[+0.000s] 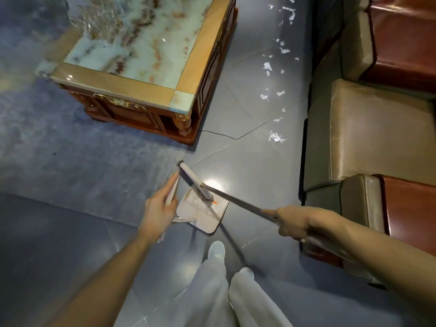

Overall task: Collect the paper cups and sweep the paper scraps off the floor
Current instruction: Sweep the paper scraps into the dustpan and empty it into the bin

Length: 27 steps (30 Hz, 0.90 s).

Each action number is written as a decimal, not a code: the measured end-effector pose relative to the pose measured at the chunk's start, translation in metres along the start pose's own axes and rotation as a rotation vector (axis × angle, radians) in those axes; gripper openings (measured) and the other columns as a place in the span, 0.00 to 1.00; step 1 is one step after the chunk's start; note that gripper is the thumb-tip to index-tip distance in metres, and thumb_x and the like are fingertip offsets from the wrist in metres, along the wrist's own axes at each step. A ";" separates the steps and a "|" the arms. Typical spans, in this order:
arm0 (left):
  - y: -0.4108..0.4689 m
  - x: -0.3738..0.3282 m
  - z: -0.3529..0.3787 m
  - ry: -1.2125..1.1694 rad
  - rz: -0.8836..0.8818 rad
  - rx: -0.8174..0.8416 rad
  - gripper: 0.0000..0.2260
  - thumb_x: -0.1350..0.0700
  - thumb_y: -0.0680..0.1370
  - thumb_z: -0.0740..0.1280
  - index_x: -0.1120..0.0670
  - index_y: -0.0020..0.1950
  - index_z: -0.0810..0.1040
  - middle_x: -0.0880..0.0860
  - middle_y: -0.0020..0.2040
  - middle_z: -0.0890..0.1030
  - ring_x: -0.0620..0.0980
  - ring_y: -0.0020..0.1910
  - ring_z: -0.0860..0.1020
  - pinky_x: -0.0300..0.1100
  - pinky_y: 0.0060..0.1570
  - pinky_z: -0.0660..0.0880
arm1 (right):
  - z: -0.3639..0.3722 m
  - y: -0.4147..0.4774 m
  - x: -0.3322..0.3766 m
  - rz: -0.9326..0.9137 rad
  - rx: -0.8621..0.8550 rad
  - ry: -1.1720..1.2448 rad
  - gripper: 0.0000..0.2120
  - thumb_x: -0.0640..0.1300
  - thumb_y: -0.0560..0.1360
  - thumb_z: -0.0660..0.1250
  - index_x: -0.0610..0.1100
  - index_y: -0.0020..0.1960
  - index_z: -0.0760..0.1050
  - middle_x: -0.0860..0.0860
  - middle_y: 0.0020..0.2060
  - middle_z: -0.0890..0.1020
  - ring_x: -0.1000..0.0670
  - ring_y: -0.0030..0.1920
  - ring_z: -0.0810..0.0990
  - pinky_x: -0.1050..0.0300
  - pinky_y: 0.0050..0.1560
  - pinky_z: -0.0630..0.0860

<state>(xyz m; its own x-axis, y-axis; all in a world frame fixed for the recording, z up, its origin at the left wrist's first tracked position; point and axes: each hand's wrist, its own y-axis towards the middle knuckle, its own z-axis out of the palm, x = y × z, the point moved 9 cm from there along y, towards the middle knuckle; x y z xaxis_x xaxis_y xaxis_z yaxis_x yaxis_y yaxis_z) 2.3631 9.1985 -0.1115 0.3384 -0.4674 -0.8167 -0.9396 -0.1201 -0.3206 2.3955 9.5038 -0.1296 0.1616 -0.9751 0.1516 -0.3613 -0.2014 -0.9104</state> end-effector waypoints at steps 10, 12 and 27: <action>-0.110 0.030 -0.015 0.006 0.010 -0.111 0.32 0.64 0.80 0.63 0.24 0.62 0.63 0.38 0.68 0.67 0.39 0.66 0.65 0.26 0.60 0.59 | 0.053 -0.019 0.012 -0.091 -0.083 0.262 0.25 0.41 0.77 0.63 0.48 0.72 0.60 0.39 0.40 0.78 0.47 0.25 0.74 0.61 0.25 0.71; -0.138 0.039 -0.024 0.016 0.014 -0.170 0.34 0.63 0.79 0.63 0.20 0.60 0.62 0.37 0.67 0.67 0.38 0.66 0.66 0.17 0.55 0.58 | 0.068 -0.024 0.022 -0.125 -0.093 0.316 0.24 0.40 0.77 0.63 0.46 0.72 0.61 0.39 0.38 0.77 0.45 0.28 0.73 0.60 0.24 0.70; -0.302 0.146 -0.102 0.047 -0.075 -0.257 0.29 0.64 0.78 0.65 0.32 0.66 0.63 0.32 0.64 0.65 0.40 0.65 0.64 0.12 0.50 0.54 | 0.143 -0.009 0.143 -0.023 -0.111 0.059 0.21 0.36 0.73 0.60 0.38 0.66 0.67 0.47 0.27 0.77 0.49 0.24 0.74 0.55 0.37 0.76</action>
<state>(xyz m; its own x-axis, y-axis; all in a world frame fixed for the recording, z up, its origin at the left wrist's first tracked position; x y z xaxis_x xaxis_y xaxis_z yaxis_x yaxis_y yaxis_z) 2.6915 9.0771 -0.0853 0.4100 -0.4886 -0.7701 -0.8966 -0.3710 -0.2419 2.5534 9.3792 -0.1545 0.1176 -0.9733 0.1973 -0.4582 -0.2295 -0.8587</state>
